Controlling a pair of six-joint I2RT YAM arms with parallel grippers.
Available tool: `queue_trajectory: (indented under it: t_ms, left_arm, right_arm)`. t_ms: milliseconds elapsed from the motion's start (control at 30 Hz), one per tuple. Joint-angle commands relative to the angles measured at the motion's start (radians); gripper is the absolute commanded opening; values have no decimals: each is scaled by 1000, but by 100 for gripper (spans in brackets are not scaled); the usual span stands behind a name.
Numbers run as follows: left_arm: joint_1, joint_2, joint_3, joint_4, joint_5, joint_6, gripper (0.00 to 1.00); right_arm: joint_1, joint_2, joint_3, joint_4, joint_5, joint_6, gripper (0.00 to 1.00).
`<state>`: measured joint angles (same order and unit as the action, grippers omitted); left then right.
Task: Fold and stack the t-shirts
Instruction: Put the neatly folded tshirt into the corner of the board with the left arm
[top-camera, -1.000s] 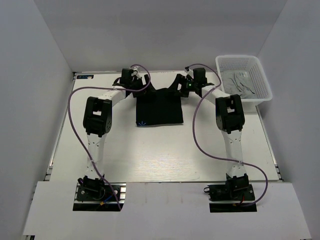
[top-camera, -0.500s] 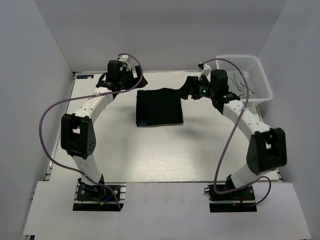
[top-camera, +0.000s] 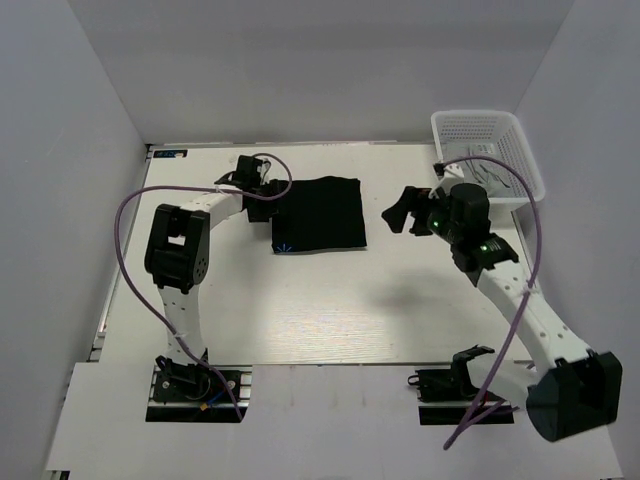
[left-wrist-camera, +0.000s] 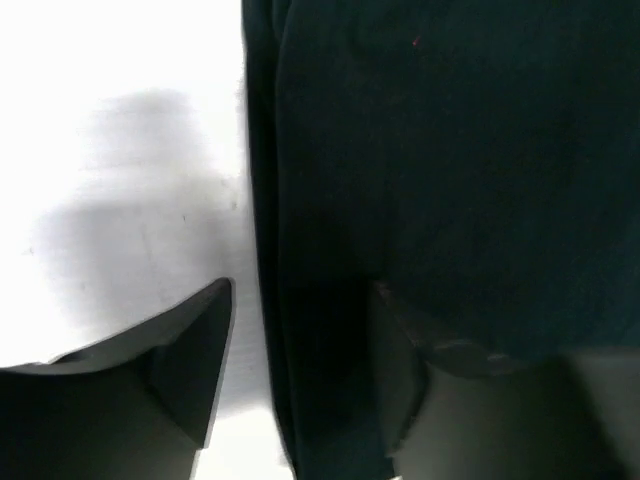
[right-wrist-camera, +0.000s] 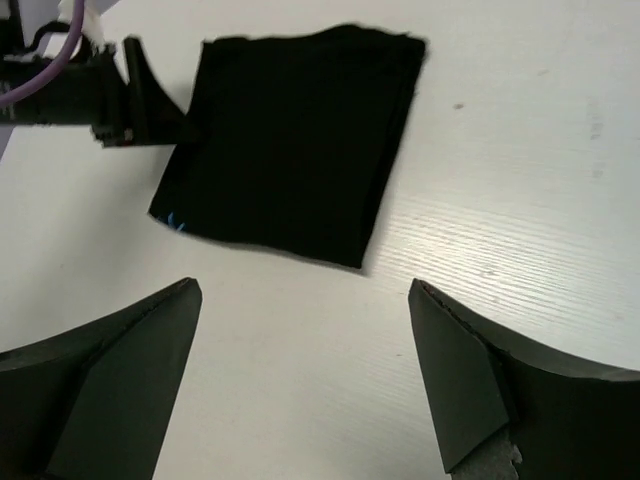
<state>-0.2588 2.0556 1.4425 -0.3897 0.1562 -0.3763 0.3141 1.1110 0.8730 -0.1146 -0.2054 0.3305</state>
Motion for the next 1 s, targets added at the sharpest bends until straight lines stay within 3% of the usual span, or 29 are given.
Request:
queue_trajectory:
  t_ms: [0,133,233,267,467,633,967]
  left_arm:
    - [-22,-5,4,-9,-30,-4,63]
    - [-57,55,36,-17,-53,16,41]
    - [-66,110,84,-81,-137,16,4]
    - [-75,120,107,-101,-159,16,0]
    - [-24,66,136,-193,-374,4,0]
    - [39,25,189,-239,-564,117,0]
    - [251,109,367,-170,-581,361,0]
  right_arm:
    - [-7,-81,-32,-22,244,10,90]
    - [-9,-131,-65,-46,369,41,90]
    - [-10,-151,-62,-82,434,48,90]
    - [-10,-154,-60,-85,449,48,90]
    - [-10,-169,-116,-40,442,56,90]
    - [-12,-168,-155,38,420,50,90]
    - [-10,-142,-230,177,376,25,90]
